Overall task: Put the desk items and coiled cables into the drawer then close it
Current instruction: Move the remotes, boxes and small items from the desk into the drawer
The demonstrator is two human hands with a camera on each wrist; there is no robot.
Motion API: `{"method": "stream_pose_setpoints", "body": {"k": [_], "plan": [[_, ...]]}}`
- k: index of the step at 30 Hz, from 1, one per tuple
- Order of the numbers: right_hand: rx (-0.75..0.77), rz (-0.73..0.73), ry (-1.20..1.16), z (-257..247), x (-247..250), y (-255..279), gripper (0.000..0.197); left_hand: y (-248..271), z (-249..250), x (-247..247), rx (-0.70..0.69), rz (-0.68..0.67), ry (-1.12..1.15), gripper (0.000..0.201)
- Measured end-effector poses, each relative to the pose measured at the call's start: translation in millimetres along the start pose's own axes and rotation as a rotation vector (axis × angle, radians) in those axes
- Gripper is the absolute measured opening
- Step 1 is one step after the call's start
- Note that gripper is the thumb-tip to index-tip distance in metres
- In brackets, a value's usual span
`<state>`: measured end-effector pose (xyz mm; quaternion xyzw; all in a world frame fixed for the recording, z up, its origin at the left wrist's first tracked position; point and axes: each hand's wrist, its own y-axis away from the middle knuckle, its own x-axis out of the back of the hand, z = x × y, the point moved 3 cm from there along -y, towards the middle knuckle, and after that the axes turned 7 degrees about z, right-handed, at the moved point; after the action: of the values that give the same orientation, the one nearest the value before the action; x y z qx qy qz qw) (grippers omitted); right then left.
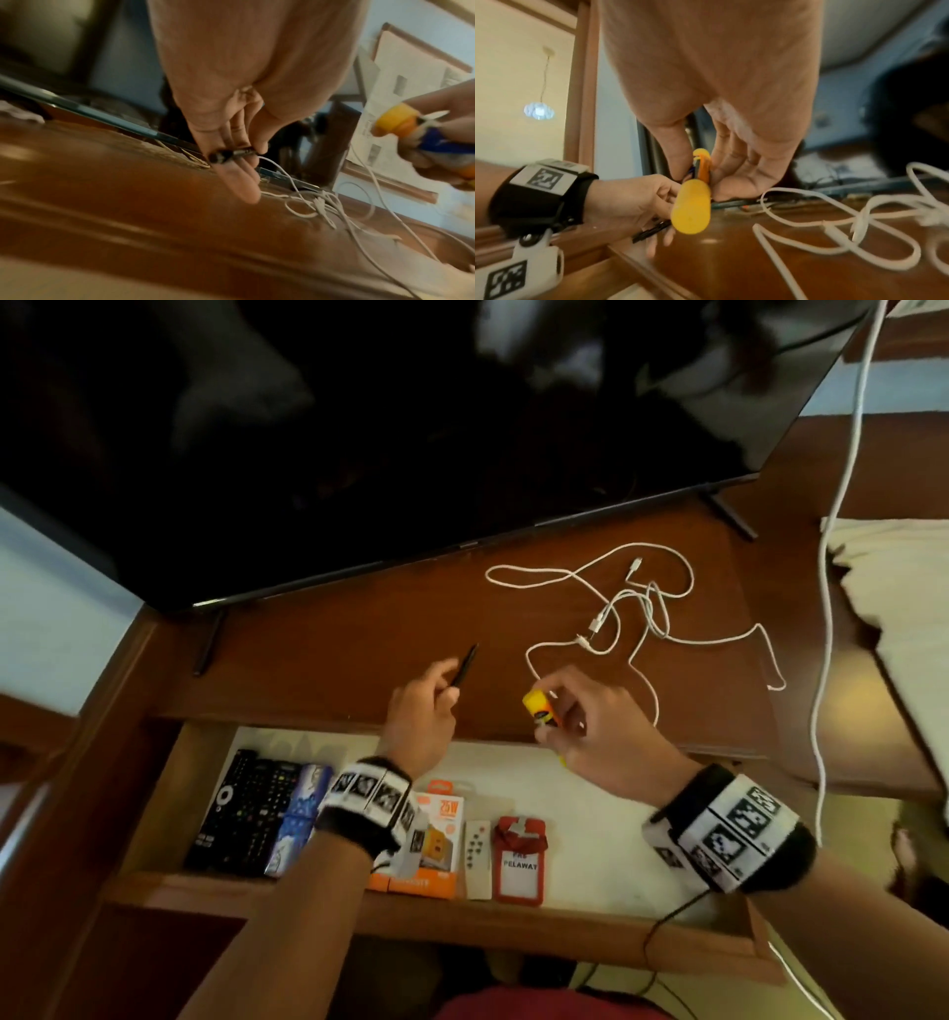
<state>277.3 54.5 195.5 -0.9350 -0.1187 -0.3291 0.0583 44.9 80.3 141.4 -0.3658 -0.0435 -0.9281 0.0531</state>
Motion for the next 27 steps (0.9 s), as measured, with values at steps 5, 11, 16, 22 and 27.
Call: {"method": "stream_pose_setpoints", "body": {"k": [5, 11, 16, 22, 27], "plan": [[-0.235, -0.337, -0.023, 32, -42, 42, 0.030, 71, -11, -24, 0.150, -0.252, 0.182, 0.017], [-0.652, -0.361, 0.092, 103, -61, 59, 0.032, 97, -14, -96, 0.247, -0.526, 0.095, 0.017], [-0.751, -0.369, 0.132, 134, -68, 57, 0.039, 87, -8, -140, 0.427, -0.565, 0.060, 0.014], [-0.704, -0.570, 0.363, 144, -86, 54, 0.026, 80, -31, -180, 0.475, -0.642, -0.210, 0.034], [-0.817, -0.601, 0.294, 161, -107, 57, 0.015, 76, -29, -185, 0.458, -0.656, -0.320, 0.049]]}}
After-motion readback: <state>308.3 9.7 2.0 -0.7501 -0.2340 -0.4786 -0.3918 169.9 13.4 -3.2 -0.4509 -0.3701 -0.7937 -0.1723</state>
